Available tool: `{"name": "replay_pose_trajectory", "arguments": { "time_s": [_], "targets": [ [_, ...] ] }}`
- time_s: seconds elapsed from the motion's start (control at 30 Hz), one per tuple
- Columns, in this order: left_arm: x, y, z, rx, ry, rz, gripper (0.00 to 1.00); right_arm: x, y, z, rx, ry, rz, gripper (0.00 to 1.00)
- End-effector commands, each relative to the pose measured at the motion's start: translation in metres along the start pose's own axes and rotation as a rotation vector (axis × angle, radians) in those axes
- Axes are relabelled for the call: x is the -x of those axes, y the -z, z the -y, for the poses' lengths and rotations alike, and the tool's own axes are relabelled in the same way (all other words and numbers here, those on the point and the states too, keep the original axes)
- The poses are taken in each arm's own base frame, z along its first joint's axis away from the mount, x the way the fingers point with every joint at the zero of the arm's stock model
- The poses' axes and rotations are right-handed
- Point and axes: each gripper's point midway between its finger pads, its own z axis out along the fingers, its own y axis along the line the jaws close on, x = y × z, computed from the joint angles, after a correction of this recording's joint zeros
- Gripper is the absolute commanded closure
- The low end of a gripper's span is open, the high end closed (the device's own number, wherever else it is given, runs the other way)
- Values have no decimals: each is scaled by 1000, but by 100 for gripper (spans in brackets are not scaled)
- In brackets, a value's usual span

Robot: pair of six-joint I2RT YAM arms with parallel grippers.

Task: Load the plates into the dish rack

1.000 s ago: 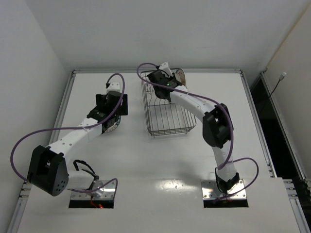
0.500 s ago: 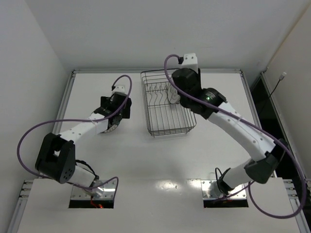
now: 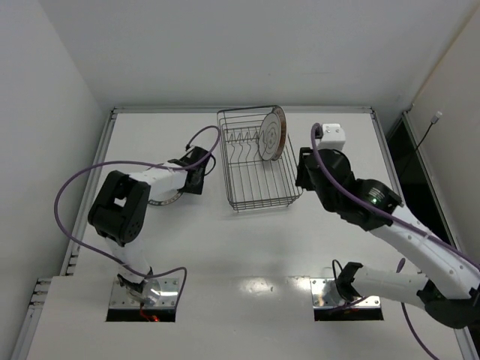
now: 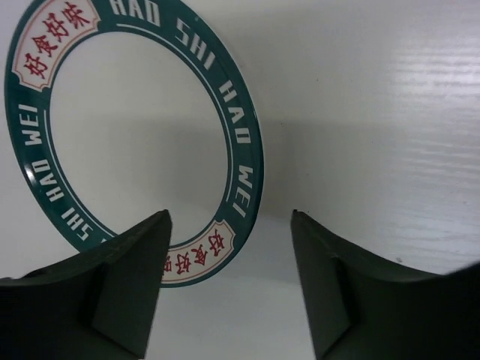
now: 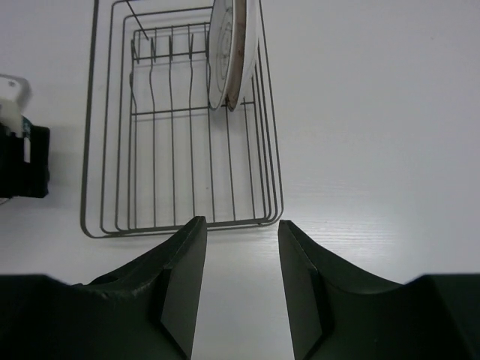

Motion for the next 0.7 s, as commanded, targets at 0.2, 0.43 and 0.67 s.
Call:
{"name": "replay_pose_trajectory", "arguments": {
  "time_s": [0.2, 0.43, 0.67],
  "targets": [
    [-14, -17, 8, -18, -20, -101, 74, 1, 26, 6, 69, -150, 13, 60],
    [-24, -29, 13, -8, -54, -144, 100, -1, 47, 15, 124, -224, 22, 60],
    [34, 23, -20, 31, 68, 52, 100, -6, 63, 25, 157, -209, 8, 60]
  ]
}}
